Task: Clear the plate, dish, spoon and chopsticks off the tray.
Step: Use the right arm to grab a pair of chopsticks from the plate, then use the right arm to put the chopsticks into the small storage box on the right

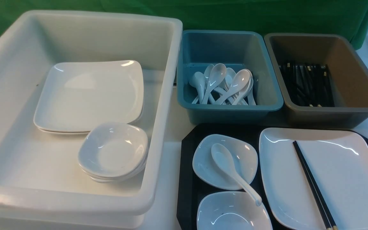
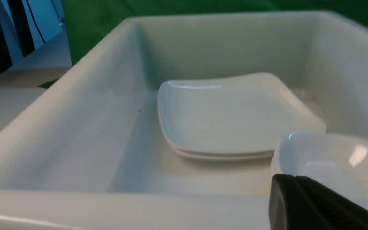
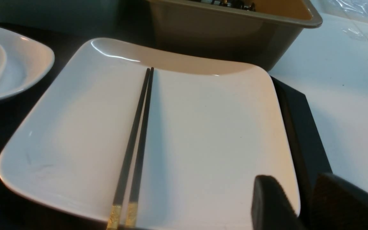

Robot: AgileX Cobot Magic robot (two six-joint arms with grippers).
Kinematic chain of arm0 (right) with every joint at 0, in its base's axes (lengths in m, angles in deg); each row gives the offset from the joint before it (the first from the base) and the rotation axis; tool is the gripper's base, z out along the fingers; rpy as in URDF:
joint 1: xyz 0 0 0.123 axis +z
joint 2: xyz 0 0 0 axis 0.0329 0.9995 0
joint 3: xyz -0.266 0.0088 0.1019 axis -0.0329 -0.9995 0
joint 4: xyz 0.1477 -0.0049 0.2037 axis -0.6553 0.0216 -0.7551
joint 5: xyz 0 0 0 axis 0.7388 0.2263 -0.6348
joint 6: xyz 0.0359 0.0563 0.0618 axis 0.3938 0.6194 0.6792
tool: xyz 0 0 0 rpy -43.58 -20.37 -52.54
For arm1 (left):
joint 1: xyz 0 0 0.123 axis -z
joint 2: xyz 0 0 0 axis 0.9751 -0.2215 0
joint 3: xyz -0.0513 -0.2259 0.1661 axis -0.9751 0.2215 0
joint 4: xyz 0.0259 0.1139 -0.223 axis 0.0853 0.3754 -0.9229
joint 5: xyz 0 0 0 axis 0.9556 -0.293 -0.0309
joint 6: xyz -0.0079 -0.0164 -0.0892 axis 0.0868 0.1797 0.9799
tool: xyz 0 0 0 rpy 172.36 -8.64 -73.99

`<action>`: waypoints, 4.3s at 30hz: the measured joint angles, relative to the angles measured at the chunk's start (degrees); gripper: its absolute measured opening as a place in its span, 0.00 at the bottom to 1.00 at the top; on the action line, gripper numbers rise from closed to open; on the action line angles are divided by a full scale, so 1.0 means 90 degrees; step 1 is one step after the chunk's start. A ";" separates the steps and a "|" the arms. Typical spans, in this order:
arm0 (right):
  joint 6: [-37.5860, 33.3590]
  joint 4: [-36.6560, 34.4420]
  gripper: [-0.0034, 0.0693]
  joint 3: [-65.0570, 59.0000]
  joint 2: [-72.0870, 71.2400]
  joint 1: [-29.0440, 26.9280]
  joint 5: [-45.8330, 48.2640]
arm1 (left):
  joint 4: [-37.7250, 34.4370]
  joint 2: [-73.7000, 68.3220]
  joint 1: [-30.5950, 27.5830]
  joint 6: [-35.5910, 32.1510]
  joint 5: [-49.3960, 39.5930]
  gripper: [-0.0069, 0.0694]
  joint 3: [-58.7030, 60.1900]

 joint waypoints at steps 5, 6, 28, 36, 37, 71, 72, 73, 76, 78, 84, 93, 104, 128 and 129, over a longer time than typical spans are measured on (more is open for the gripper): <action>0.0000 0.0000 0.38 0.0000 0.0000 0.0000 0.0000 | -0.1594 0.0000 0.0000 0.0482 0.1240 0.10 0.0000; 0.0000 0.0000 0.38 0.0000 0.0000 0.0000 0.0000 | -0.1858 0.0000 0.0000 0.0633 0.1494 0.10 0.0000; 0.4545 -0.1360 0.38 0.0000 0.0000 0.0000 -0.3342 | -0.0316 -0.1836 0.0000 0.4150 0.0478 0.10 -0.3800; 0.4554 -0.0247 0.15 0.1632 0.0414 0.0328 -0.1260 | -0.1440 -0.4889 0.0000 0.0978 -0.4212 0.10 -0.6037; 0.4320 -0.0163 0.12 0.2081 0.0617 0.0427 -0.0787 | -0.1570 -0.5166 0.0000 0.0848 -0.4416 0.10 -0.6080; 0.1499 -0.0345 0.64 0.6752 1.0694 0.1417 0.3753 | -0.1323 -0.8043 0.5028 0.1123 -0.4314 0.09 -0.6159; 0.1499 -0.0360 0.65 0.6756 1.0861 0.1417 0.3693 | -0.1318 -0.8043 0.5028 0.1129 -0.4283 0.09 -0.6159; 0.1499 -0.0370 0.65 0.6756 1.0888 0.1417 0.3662 | -0.1318 -0.8043 0.5028 0.1129 -0.4282 0.09 -0.6159; 0.1499 -0.0404 0.66 0.6756 1.1259 0.1417 0.3558 | -0.1305 -0.8043 0.5028 0.1149 -0.4226 0.09 -0.6159; 0.1499 -0.0412 0.65 0.6756 1.1354 0.1417 0.3522 | -0.1305 -0.8043 0.5028 0.1149 -0.4214 0.09 -0.6159; 0.1309 -0.0420 0.24 0.6767 1.1399 0.1417 0.3459 | -0.1305 -0.8043 0.5028 0.1151 -0.4163 0.09 -0.6159; 0.1045 -0.0580 0.25 0.6761 1.0729 0.1417 0.3907 | -0.1305 -0.8043 0.5028 0.1151 -0.3914 0.09 -0.6159; 0.0848 -0.0688 0.25 0.7581 0.8997 0.1138 0.3594 | -0.1199 -0.8117 0.5028 0.0699 -0.1056 0.09 -0.6159; 0.0886 -0.0623 0.31 1.1178 1.2970 0.0202 0.0343 | -0.0322 -1.0192 0.5028 0.0550 0.0405 0.09 -0.8077; 0.0886 -0.0623 0.36 1.1178 1.3010 0.0202 0.0360 | -0.0322 -1.0192 0.5028 0.0550 0.0352 0.09 -0.8084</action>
